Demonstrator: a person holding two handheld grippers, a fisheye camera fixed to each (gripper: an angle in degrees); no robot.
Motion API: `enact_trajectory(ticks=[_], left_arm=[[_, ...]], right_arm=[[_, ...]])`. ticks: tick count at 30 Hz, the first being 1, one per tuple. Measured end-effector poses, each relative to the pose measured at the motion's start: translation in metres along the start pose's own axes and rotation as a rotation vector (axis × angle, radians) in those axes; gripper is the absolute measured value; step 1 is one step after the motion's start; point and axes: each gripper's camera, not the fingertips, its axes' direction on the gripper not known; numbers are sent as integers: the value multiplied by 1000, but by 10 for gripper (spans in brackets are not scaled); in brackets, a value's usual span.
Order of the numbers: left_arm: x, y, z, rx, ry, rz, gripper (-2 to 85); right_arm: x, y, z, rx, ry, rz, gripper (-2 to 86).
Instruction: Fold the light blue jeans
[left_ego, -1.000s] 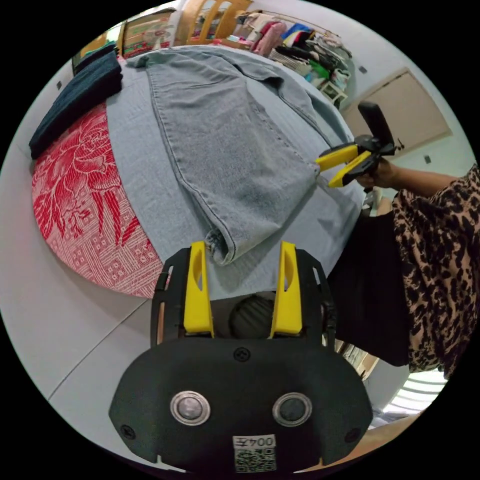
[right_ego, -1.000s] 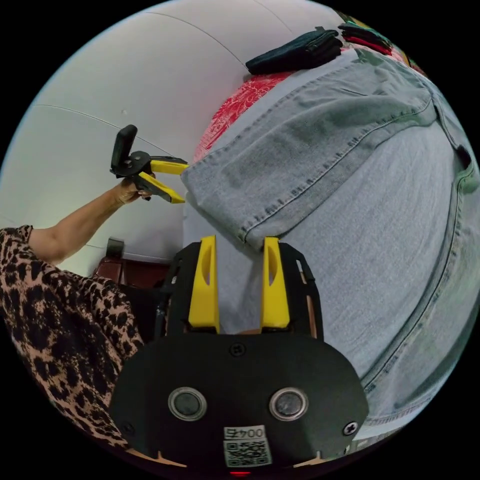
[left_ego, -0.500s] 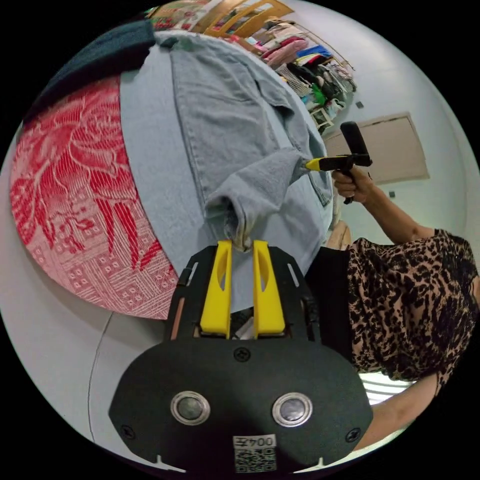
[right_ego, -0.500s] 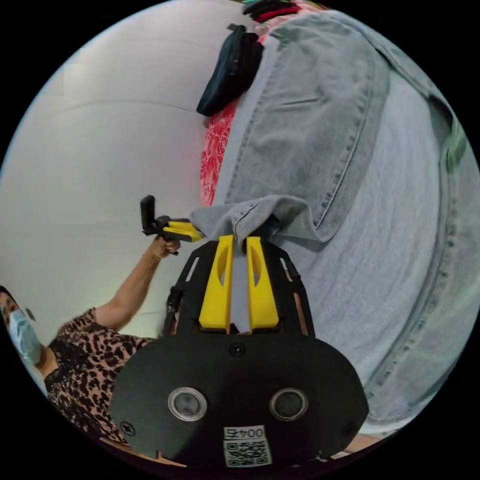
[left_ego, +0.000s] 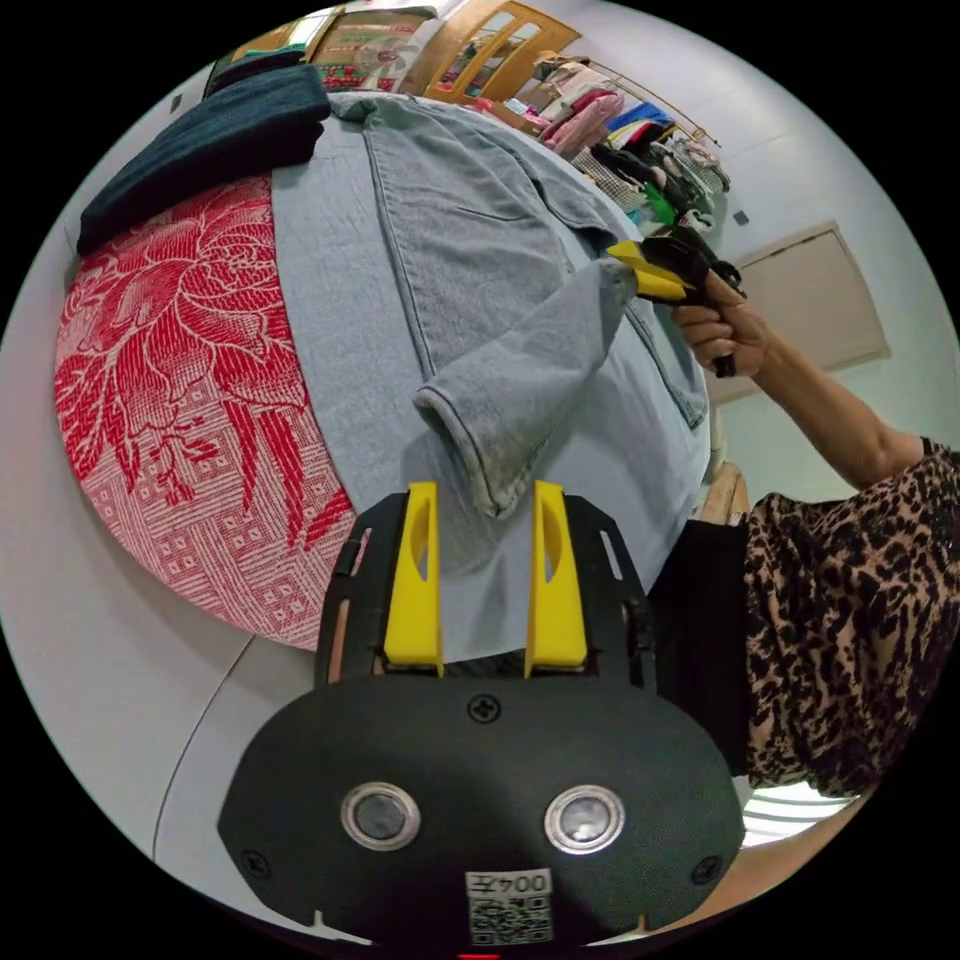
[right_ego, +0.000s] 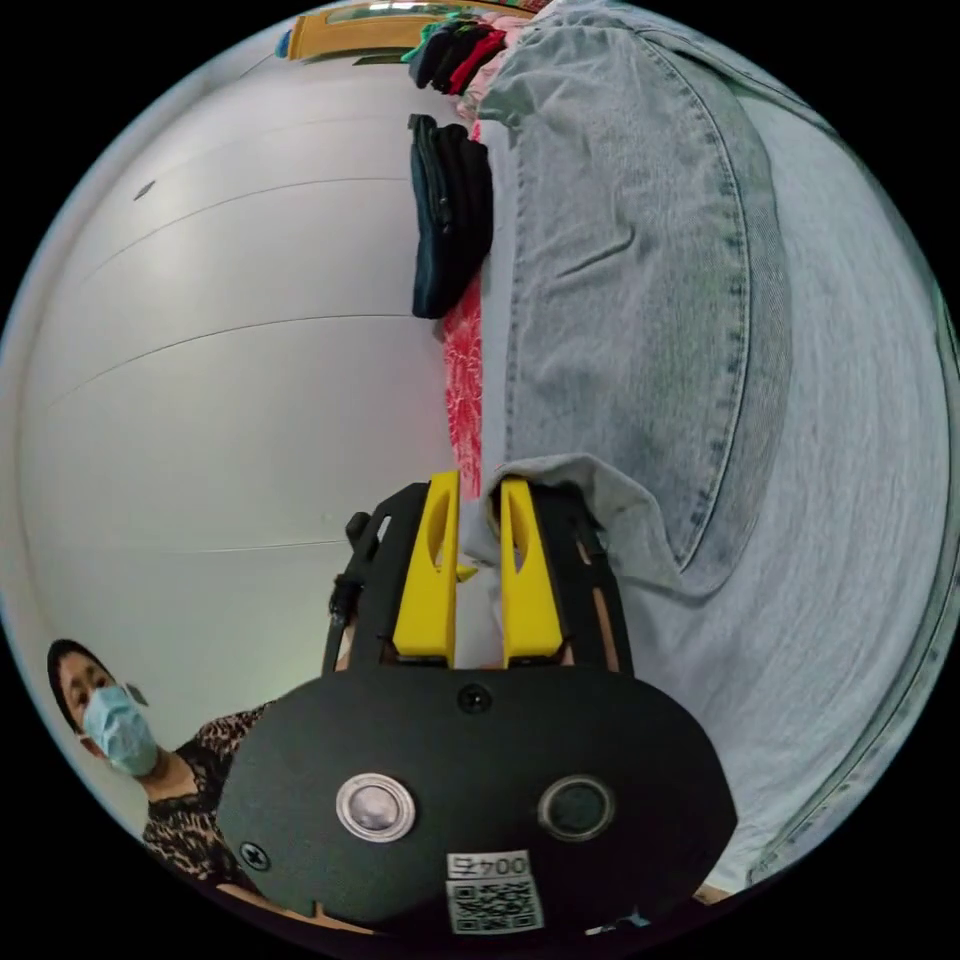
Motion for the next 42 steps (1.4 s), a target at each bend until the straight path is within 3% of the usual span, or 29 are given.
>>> enact_trajectory(ticks=[7,13,17,22,26,28,32,36,42], left_arm=[[-32,-1,24,113,217,-141,96],[-38,6,42,115,261,-179,62],[-38,8,52,107,297,-185,50],[-21,12,63,63,355,-152,42],[19,23,27,117,365,-110,40],[55,48,-12,213,367,-108,37],[91,88,-7,231,389,-171,34],[95,114,69,143,409,-314,31],[120,111,108,126,329,-328,30]], right_arm=[[20,-17,0,-22,-111,32,126],[37,11,1,-72,-85,-131,132],[53,32,10,-119,-22,-198,105],[71,51,9,-143,-7,-122,12],[31,73,-21,-50,-187,-81,-2],[-7,95,-34,-56,-143,-172,-4],[-14,147,-31,-155,196,-261,-4],[74,181,-26,-175,61,-12,-4],[105,212,-29,-146,190,-72,0]])
